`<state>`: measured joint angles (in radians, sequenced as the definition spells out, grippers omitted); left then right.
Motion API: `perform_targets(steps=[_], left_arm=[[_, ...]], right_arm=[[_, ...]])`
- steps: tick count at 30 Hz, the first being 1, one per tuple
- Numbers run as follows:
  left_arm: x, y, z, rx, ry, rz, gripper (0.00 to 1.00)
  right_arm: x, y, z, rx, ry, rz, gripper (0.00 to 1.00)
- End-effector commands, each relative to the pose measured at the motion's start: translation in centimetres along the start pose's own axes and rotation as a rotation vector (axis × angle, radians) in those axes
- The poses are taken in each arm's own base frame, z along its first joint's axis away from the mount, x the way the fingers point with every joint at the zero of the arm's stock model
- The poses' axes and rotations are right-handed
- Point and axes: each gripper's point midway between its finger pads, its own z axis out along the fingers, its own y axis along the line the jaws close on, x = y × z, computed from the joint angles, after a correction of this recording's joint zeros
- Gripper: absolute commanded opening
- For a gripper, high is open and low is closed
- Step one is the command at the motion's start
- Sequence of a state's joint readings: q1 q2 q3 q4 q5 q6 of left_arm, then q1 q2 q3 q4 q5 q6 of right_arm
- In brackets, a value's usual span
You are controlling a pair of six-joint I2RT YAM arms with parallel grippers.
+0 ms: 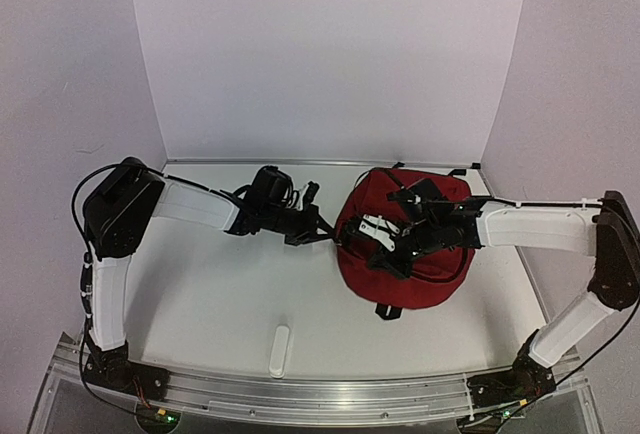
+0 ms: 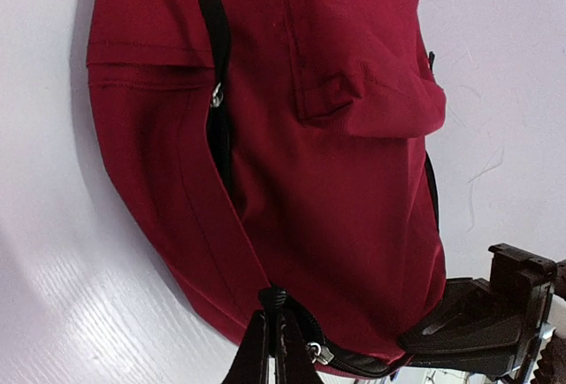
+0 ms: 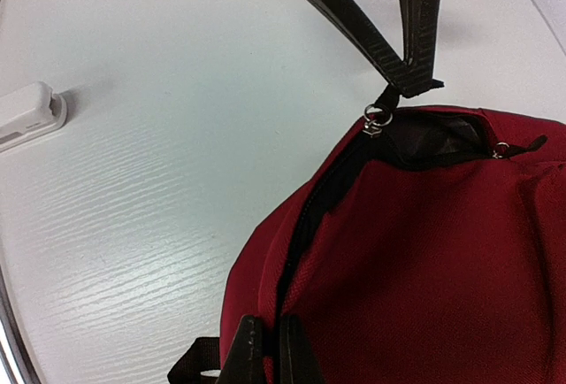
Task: Pack the student bag
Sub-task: Zip the student bag at the center of the board.
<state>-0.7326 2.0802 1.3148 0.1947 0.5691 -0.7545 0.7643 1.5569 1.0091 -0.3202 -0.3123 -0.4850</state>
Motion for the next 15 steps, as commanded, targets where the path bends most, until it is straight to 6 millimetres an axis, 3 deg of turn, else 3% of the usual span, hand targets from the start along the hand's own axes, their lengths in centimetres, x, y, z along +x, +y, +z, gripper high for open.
perform_targets(steps=[1,3,4,6,8,11,15], left_arm=[[-4.6,1.7,-0.5,-0.063,-0.096,0.032,0.0],[-4.6,1.0,-0.4,-0.033,-0.084,0.04,0.0],[-4.6,0.5,-0.4,-0.01,-0.082,0.047,0.0],[-4.1,-0.4,-0.6,0.03,-0.076,0.048,0.0],[-3.6,-0.9,-1.0,0.058,-0.075,0.043,0.0],[-2.9,-1.3,-1.6,0.069,-0.077,0.037,0.0],[-2.5,-1.6,-2.2,0.068,-0.085,0.036,0.0]], right_arm=[[3.6,3.1,-1.7,-0.092,0.106,-0.067,0.0],[4.1,2.4,-1.6,-0.054,0.133,-0.069,0.0],[4.0,2.1,-1.6,-0.037,0.136,-0.06,0.07],[2.8,1.6,-1.7,-0.023,0.107,-0.013,0.44],[0.8,1.0,-1.8,-0.016,0.058,0.062,0.6],[-2.4,0.1,-1.6,-0.016,-0.016,0.146,0.63],[-5.0,-0.7,-0.6,0.008,-0.075,0.182,0.63]])
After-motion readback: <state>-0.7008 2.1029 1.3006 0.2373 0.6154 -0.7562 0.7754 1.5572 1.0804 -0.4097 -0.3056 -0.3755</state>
